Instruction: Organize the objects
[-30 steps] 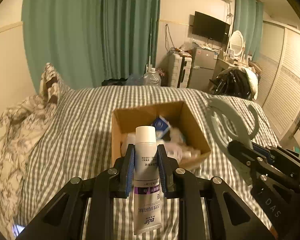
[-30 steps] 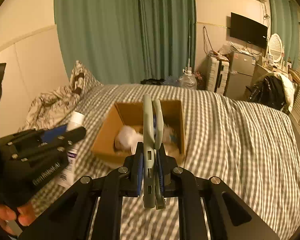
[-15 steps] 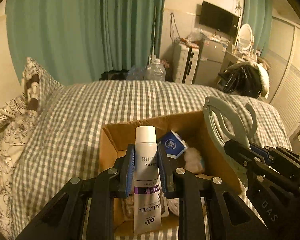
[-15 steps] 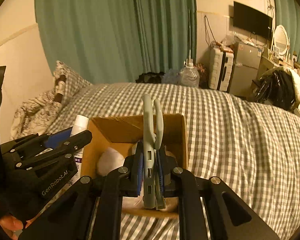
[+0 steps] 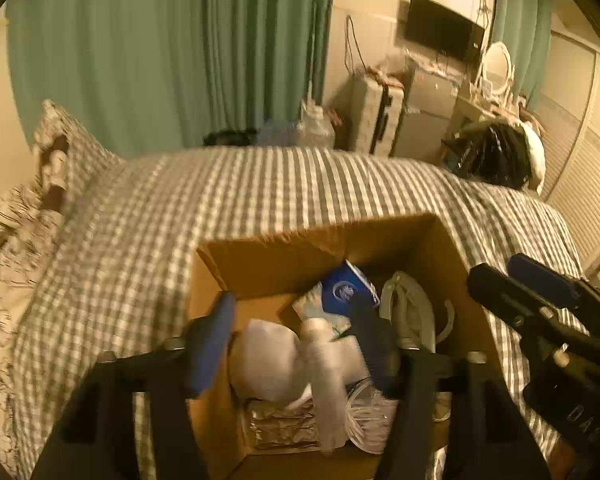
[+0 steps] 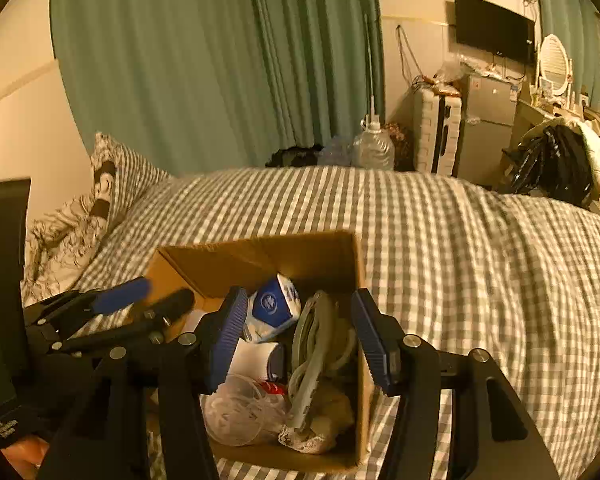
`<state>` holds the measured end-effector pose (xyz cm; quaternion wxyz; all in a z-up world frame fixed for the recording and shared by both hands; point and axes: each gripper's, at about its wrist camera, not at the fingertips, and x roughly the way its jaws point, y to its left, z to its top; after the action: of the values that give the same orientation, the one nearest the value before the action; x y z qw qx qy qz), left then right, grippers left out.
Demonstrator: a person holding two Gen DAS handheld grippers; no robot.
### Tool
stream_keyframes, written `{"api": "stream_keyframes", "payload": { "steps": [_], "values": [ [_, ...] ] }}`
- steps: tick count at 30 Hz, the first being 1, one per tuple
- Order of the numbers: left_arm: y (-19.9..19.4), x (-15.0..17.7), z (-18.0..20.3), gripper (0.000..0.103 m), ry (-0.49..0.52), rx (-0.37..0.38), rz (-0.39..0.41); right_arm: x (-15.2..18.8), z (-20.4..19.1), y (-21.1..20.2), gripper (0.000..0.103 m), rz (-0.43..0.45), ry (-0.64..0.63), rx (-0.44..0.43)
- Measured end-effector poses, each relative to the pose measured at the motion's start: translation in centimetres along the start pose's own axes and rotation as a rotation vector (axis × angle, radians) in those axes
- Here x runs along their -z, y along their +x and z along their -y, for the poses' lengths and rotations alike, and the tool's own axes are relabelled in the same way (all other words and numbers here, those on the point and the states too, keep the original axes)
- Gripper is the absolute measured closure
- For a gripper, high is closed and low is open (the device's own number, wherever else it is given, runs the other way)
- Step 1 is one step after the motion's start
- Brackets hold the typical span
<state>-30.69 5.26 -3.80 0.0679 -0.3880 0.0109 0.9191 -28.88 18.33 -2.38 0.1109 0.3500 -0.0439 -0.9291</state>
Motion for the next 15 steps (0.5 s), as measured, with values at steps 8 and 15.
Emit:
{"api": "stream_keyframes", "payload": {
  "steps": [8, 15],
  "values": [
    [-9.2, -1.6, -0.1, 0.012, -0.016, 0.001, 0.154, -2.4, -0.9, -8.9, 0.034, 0.123, -0.011, 0.026],
    [-17.8, -2.0, 0.5, 0.0, 0.01, -0.023, 0.296, -2.4, -1.6, -16.7, 0.022, 0.216, -0.022, 0.04]
  ]
}}
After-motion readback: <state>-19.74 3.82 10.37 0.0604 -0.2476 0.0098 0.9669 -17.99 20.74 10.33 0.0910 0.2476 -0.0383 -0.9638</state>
